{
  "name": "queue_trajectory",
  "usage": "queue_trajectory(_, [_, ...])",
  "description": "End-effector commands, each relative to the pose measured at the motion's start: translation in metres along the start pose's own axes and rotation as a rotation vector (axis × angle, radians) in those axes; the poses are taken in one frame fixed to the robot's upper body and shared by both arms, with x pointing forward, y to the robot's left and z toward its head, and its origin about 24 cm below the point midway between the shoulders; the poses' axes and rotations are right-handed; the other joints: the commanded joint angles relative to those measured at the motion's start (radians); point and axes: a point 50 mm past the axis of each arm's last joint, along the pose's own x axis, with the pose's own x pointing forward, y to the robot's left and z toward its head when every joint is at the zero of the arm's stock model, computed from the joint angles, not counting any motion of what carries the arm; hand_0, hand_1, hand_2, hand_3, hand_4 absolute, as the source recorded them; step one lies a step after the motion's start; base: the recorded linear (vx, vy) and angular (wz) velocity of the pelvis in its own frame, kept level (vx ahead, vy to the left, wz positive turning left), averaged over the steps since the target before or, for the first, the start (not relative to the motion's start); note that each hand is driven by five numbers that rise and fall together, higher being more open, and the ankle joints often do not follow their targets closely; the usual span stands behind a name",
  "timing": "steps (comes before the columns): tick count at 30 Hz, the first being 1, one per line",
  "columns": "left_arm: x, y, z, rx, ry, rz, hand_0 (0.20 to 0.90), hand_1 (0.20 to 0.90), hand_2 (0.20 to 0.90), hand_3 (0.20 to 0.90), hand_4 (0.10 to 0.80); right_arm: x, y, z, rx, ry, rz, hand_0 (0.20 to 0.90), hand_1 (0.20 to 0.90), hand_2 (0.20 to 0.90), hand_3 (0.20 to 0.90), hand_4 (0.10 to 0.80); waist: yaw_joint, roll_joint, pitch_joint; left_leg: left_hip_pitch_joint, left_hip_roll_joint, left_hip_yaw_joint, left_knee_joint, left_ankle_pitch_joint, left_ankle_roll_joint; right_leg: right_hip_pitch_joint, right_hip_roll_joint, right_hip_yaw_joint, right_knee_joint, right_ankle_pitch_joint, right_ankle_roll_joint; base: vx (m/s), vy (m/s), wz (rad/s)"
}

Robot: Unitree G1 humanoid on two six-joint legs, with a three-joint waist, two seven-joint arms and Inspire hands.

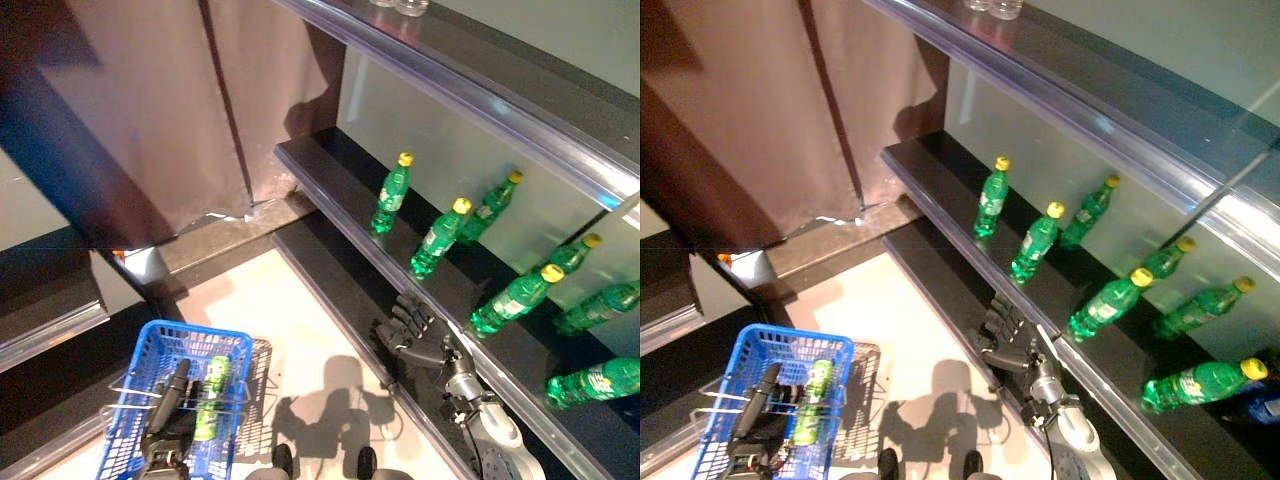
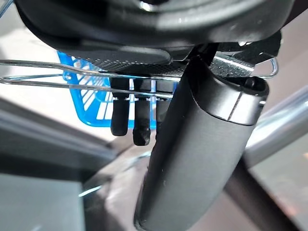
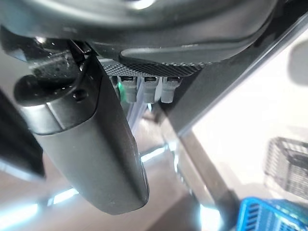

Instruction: Pick up the drink and place into the basket.

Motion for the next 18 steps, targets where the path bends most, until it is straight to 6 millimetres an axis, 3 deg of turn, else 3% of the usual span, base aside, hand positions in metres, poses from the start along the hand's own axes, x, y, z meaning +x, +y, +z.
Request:
queue_trajectory(1, [0.0165,-0.0966,0.0216,0.031,-0.136,-0.502,0.300,0.300,0.300,0.200,0.100,0.0073,-0.0040,0.0416,-0.057,-0.231,-0.009,0.900,0.900,0.900,0.900,0.800,-0.019,0.058,-0.105,-0.024,-0.049,-0.120,0.112,-0.118,-0.016,-0.015,0.093,-0.007,0.011,-0.011,-0.035,0.062,-0.086,-0.03])
queue_trajectory(18, [0.0154,-0.0904,0.0178,0.054,-0.113,-0.469,0.300,0.300,0.300,0.200,0.100,0.0047,-0.0091,0.0384,-0.104,-0.194,-0.047,0.900,0.900,0.900,0.900,0.800,-0.044,0.082,-0.120,0.015,-0.039,-0.118,0.105,-0.135,-0.023,0.030,0.110,0.009,-0.010,-0.029,-0.043,0.046,-0.034,-0.07])
